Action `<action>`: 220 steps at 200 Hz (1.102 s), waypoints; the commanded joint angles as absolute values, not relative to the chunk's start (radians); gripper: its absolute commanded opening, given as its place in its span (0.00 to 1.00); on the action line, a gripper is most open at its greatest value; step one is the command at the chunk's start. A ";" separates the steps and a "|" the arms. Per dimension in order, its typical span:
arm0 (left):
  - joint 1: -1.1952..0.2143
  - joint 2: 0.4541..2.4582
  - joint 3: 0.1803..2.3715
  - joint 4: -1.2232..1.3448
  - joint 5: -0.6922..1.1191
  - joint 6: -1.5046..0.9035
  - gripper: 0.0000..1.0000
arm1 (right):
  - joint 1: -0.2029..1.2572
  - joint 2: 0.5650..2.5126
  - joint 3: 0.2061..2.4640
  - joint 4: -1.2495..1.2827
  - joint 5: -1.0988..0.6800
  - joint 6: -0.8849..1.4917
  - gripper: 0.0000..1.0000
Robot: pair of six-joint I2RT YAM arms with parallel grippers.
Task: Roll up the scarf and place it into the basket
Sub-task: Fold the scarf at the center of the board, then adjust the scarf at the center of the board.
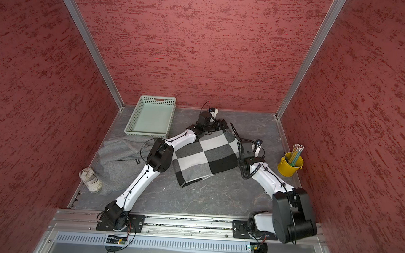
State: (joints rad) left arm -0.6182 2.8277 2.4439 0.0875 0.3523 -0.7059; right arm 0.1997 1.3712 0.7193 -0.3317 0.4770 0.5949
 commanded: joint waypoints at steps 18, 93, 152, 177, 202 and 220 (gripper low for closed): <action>-0.596 2.847 2.481 0.190 0.358 -0.767 0.53 | 0.115 1.503 0.804 -0.338 0.444 0.593 0.34; -0.505 2.276 1.924 0.101 0.387 -0.569 0.68 | 0.106 1.419 0.912 -0.463 0.321 0.555 0.56; -0.434 1.818 1.288 -0.081 0.285 -0.374 0.64 | 0.149 1.349 0.785 -0.295 0.001 0.694 0.50; -0.432 1.779 1.160 -0.116 0.299 -0.352 0.58 | 0.151 1.378 0.748 -0.270 0.016 0.725 0.49; -0.467 1.786 1.093 -0.141 0.327 -0.345 0.54 | 0.143 1.440 0.764 -0.278 0.055 0.712 0.46; -0.496 1.787 1.064 -0.167 0.317 -0.339 0.53 | 0.115 1.553 0.828 -0.293 0.044 0.667 0.39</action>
State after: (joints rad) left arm -0.4591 1.7939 1.0779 -0.1272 0.3096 -0.3790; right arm 0.1421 1.4528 0.7597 -0.3111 0.0502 0.6849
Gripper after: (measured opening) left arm 0.536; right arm 0.417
